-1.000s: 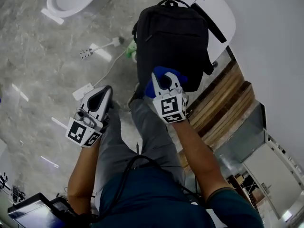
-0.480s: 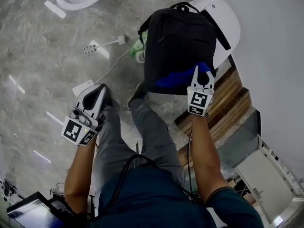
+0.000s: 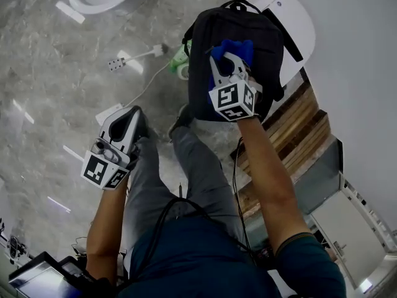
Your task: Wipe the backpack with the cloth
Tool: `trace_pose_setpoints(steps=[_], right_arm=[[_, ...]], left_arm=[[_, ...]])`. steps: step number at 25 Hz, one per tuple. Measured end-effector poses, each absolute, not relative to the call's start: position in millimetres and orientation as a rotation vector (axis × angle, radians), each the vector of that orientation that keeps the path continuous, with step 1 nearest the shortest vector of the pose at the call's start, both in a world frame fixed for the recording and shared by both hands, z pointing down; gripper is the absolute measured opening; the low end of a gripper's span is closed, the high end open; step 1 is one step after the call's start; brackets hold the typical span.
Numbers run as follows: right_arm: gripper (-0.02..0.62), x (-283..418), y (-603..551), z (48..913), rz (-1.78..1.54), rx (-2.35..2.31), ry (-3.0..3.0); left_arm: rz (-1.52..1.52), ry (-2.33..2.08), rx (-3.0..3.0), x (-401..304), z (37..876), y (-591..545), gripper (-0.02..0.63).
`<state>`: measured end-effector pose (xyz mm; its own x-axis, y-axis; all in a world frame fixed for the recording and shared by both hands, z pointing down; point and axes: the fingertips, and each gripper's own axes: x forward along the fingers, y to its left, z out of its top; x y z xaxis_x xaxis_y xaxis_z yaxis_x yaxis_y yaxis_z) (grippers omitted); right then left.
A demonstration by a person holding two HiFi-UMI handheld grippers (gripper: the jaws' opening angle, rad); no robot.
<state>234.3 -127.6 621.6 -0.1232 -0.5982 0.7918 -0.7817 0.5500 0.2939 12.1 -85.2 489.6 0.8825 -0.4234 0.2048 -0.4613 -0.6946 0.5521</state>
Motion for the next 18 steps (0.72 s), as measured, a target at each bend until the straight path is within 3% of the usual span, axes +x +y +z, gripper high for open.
trace_pose_setpoints(steps=[8,10,14,18], right_arm=[[0.026,423,-171,659,0.713,1.315,-1.386],[0.026,398,-188,668,0.728,1.234,-1.448],[0.025,287,-222,673,0.509,0.968,-1.686],[0.025,293,-215,665,0.399,0.86,-1.688]], left_arm=[[0.084,-0.646,2.419,5,494,-82,0.003],[0.097,-0.641,2.415,3,497,-79,0.003],[0.118,-0.629,2.41,6,499,-76,0.003],[0.105,-0.627,2.429,12,490,-81,0.003]])
